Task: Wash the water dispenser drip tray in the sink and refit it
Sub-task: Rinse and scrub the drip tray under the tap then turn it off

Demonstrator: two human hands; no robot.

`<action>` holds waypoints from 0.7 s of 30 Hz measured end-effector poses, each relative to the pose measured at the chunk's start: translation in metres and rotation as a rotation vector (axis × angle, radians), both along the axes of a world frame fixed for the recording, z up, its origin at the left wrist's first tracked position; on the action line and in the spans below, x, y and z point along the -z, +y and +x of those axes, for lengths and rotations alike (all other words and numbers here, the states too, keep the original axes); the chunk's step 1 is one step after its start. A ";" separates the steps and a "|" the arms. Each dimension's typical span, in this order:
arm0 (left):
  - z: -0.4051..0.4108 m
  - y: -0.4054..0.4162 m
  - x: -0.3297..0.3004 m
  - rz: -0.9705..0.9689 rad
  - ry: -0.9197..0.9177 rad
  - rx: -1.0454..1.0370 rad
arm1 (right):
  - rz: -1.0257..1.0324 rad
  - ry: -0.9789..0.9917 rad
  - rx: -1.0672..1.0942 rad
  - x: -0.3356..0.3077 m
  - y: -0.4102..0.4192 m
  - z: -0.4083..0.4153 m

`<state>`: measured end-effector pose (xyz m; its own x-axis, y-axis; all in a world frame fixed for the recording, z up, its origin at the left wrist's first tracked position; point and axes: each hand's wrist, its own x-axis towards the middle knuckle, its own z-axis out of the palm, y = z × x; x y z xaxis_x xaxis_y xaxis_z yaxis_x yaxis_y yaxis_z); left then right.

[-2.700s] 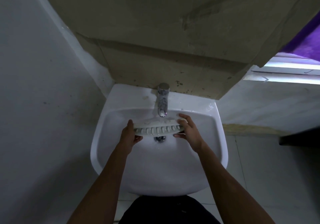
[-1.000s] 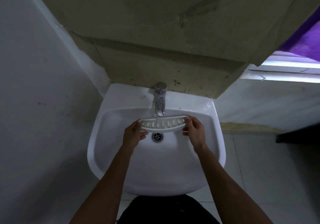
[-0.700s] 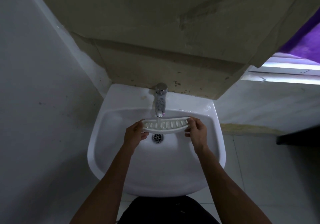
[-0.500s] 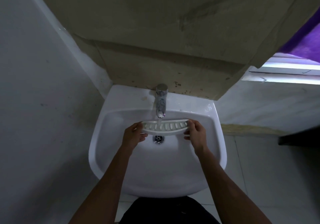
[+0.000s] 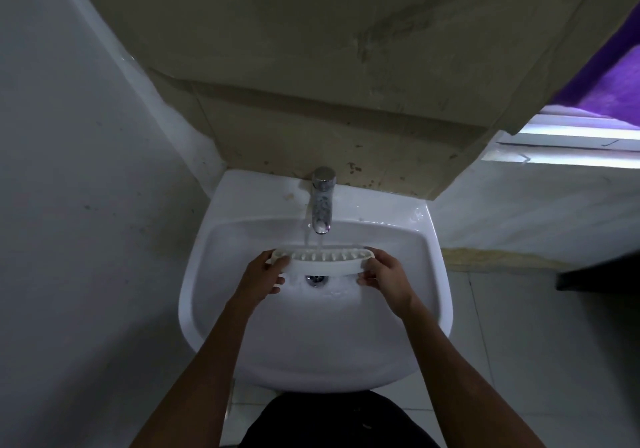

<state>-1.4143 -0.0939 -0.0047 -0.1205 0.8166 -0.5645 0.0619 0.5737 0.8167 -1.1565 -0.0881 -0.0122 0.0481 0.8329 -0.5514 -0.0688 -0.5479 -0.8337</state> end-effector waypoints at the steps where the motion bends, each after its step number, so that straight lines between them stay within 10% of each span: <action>1: 0.000 -0.001 0.000 0.001 0.001 0.005 | 0.007 0.000 0.003 -0.001 0.000 -0.001; 21: 0.006 0.005 0.004 0.073 -0.397 -0.273 | 0.170 -0.189 -0.055 -0.014 0.004 -0.004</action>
<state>-1.4085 -0.0893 -0.0087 -0.1227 0.8244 -0.5525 -0.4072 0.4659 0.7856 -1.1603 -0.0843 0.0021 0.0892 0.9171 -0.3884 0.1233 -0.3972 -0.9094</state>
